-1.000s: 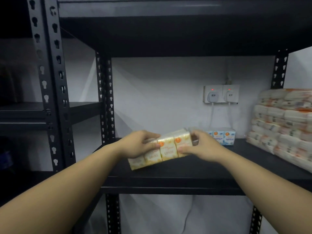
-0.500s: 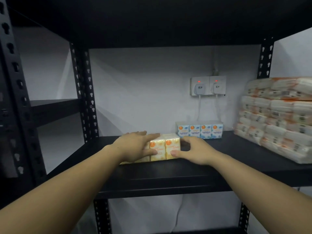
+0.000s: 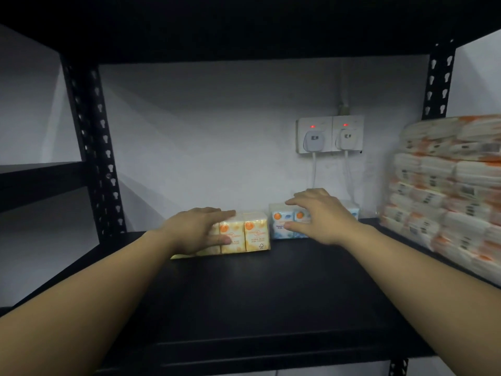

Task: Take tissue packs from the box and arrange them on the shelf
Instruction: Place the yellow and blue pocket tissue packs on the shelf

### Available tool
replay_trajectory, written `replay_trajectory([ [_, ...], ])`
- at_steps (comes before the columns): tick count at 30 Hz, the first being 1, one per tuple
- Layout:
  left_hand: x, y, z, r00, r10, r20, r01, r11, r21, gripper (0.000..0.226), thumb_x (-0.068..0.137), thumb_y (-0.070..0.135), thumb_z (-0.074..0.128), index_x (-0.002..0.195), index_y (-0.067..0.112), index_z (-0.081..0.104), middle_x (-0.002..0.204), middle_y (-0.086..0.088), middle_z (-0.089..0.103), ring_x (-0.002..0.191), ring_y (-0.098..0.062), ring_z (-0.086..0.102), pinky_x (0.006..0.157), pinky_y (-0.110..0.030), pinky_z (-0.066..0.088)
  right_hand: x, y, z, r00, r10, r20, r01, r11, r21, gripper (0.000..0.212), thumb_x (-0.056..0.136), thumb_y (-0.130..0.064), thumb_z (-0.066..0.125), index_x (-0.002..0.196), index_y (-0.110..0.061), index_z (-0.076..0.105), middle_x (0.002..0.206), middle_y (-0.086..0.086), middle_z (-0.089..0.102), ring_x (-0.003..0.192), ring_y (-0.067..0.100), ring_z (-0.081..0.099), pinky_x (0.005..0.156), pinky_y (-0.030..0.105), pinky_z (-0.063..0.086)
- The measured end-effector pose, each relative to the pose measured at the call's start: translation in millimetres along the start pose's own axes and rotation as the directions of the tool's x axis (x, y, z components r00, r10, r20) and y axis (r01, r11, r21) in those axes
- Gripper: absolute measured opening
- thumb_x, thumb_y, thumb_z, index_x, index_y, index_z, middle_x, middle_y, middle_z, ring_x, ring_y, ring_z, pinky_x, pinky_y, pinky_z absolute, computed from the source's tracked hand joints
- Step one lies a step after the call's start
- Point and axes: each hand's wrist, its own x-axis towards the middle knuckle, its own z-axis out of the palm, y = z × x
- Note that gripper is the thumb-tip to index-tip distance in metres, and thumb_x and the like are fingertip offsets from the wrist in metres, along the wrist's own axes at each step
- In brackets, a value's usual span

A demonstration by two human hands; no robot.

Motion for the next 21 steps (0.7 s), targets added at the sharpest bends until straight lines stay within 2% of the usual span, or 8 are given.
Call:
replay_trajectory([
  [3, 18.9, -10.5, 6.5, 1.000, -0.018, -0.008, 0.018, 1.000, -0.008, 0.078, 0.091, 0.077, 0.048, 0.159, 0.052, 0.019, 0.166, 0.010, 0.033, 0.148, -0.019, 0.035, 0.120, -0.041, 0.032, 13.0, 20.2, 10.5, 0.992, 0.040, 0.123, -0.036, 0.999, -0.031, 0.077, 0.091, -0.071, 0.057, 0.158, -0.044, 0.031, 0.170, -0.006, 0.022, 0.156, 0.021, 0.019, 0.126, 0.047, 0.018],
  [5, 32.3, -15.0, 9.8, 1.000, -0.025, -0.014, 0.025, 1.000, -0.010, 0.078, 0.090, 0.077, 0.048, 0.158, 0.053, 0.019, 0.165, 0.011, 0.033, 0.148, -0.018, 0.035, 0.120, -0.041, 0.032, 17.4, 31.1, 19.6, 0.985, 0.058, 0.164, -0.052, 0.998, -0.044, 0.078, 0.092, -0.073, 0.053, 0.160, -0.047, 0.023, 0.171, -0.007, 0.019, 0.157, 0.021, 0.018, 0.127, 0.049, 0.012],
  [10, 56.5, -17.3, 15.4, 0.999, -0.011, -0.036, 0.010, 1.000, -0.006, 0.077, 0.091, 0.075, 0.050, 0.158, 0.053, 0.020, 0.165, 0.011, 0.033, 0.149, -0.018, 0.035, 0.120, -0.041, 0.032, 26.2, 44.6, 34.9, 0.994, 0.046, 0.102, -0.044, 0.999, -0.027, 0.060, 0.101, -0.062, 0.047, 0.157, -0.049, 0.030, 0.167, -0.010, 0.030, 0.153, 0.016, 0.025, 0.124, 0.042, 0.014],
  [15, 71.6, -16.8, 19.2, 0.999, 0.017, -0.047, -0.018, 1.000, -0.005, 0.076, 0.093, 0.071, 0.053, 0.159, 0.051, 0.021, 0.166, 0.012, 0.031, 0.150, -0.017, 0.034, 0.120, -0.039, 0.031, 36.3, 47.2, 35.3, 0.992, 0.043, 0.118, -0.042, 0.999, -0.010, 0.058, 0.102, -0.057, 0.051, 0.156, -0.045, 0.035, 0.161, -0.010, 0.039, 0.144, 0.018, 0.037, 0.120, 0.044, 0.024],
  [18, 78.1, -16.6, 19.6, 0.998, 0.034, -0.049, -0.033, 0.999, 0.010, 0.076, 0.093, 0.071, 0.052, 0.159, 0.049, 0.021, 0.165, 0.010, 0.033, 0.149, -0.019, 0.033, 0.121, -0.041, 0.031, 41.2, 47.7, 36.0, 0.989, 0.054, 0.135, -0.051, 0.998, -0.025, 0.059, 0.102, -0.055, 0.052, 0.157, -0.044, 0.034, 0.162, -0.009, 0.038, 0.145, 0.019, 0.036, 0.121, 0.045, 0.023],
  [21, 81.7, -19.6, 24.4, 0.991, 0.063, -0.114, -0.061, 0.998, 0.022, 0.074, 0.093, 0.072, 0.051, 0.159, 0.048, 0.026, 0.161, 0.010, 0.034, 0.146, -0.017, 0.030, 0.119, -0.040, 0.033, 43.2, 50.6, 42.2, 0.993, 0.056, 0.108, -0.052, 0.998, -0.033, 0.059, 0.102, -0.056, 0.050, 0.157, -0.045, 0.032, 0.165, -0.008, 0.033, 0.149, 0.018, 0.030, 0.123, 0.046, 0.018],
])
